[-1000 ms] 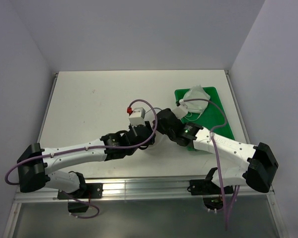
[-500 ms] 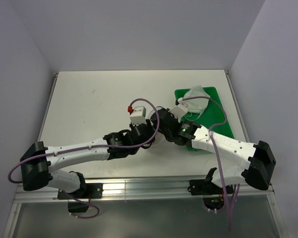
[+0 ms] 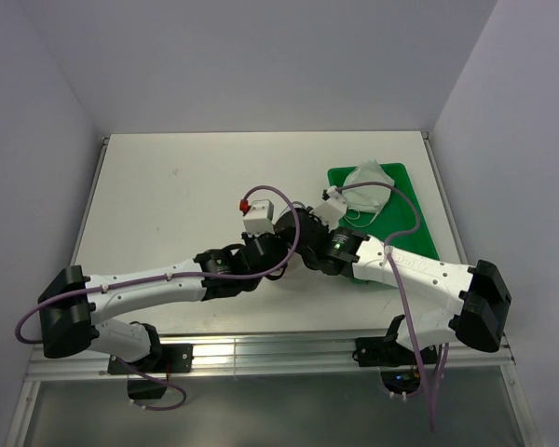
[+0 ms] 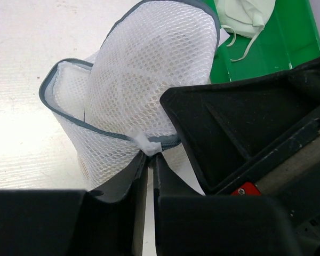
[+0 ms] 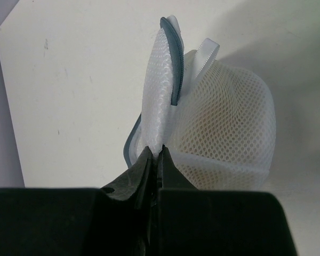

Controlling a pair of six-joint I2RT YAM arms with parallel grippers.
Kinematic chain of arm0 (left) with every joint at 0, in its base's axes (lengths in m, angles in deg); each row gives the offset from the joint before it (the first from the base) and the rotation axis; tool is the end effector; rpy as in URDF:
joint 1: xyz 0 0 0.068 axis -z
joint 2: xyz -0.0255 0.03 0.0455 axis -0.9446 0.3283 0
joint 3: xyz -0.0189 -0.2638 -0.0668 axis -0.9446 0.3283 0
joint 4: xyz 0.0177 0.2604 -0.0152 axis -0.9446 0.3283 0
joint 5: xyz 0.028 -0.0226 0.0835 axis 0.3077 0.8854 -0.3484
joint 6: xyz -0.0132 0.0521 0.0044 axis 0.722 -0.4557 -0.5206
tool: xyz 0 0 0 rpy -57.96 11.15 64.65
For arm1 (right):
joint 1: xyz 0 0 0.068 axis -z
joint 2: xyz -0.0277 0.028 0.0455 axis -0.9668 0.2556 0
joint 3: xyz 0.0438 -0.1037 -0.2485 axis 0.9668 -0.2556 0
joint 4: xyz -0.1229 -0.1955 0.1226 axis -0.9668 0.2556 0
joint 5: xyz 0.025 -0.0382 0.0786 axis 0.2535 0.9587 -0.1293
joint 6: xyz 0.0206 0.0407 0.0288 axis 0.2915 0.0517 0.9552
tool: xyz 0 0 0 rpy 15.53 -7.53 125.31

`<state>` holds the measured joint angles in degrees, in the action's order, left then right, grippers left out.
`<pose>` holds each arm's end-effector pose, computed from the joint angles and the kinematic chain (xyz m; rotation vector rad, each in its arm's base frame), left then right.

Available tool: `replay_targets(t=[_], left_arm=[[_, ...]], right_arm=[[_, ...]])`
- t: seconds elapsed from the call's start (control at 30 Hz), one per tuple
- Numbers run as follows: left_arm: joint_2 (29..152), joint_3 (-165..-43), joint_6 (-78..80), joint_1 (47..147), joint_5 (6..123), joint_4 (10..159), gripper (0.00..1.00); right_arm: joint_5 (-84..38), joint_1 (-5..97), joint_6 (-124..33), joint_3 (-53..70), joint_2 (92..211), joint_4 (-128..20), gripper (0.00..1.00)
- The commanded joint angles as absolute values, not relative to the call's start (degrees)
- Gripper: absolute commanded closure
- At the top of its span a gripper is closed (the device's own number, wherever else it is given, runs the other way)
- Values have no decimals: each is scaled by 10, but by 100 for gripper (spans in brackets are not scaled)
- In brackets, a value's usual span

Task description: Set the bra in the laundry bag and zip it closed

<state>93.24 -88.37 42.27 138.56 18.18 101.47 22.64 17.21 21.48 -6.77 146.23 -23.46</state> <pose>0.1337 -0.2684 0.2747 -0.0952 2.1062 -0.5535 0.1658 0.2236 0.2858 0.5984 2.1419 0.4797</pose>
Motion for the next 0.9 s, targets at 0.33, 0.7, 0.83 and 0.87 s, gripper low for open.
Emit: replay_targets(t=[0.33, 0.7, 0.83, 0.87], left_arm=[[854, -868, 419, 1385, 170, 1010, 100], [776, -796, 429, 1373, 188, 1041, 100], [751, -771, 421, 1368, 202, 1038, 100], [749, -766, 421, 1367, 204, 1041, 100]], right_arm=[[175, 192, 140, -64, 1458, -283, 100], [39, 293, 7, -85, 1466, -366, 100], [6, 316, -31, -72, 1492, -375, 100], [5, 318, -36, -71, 1501, -380, 100]])
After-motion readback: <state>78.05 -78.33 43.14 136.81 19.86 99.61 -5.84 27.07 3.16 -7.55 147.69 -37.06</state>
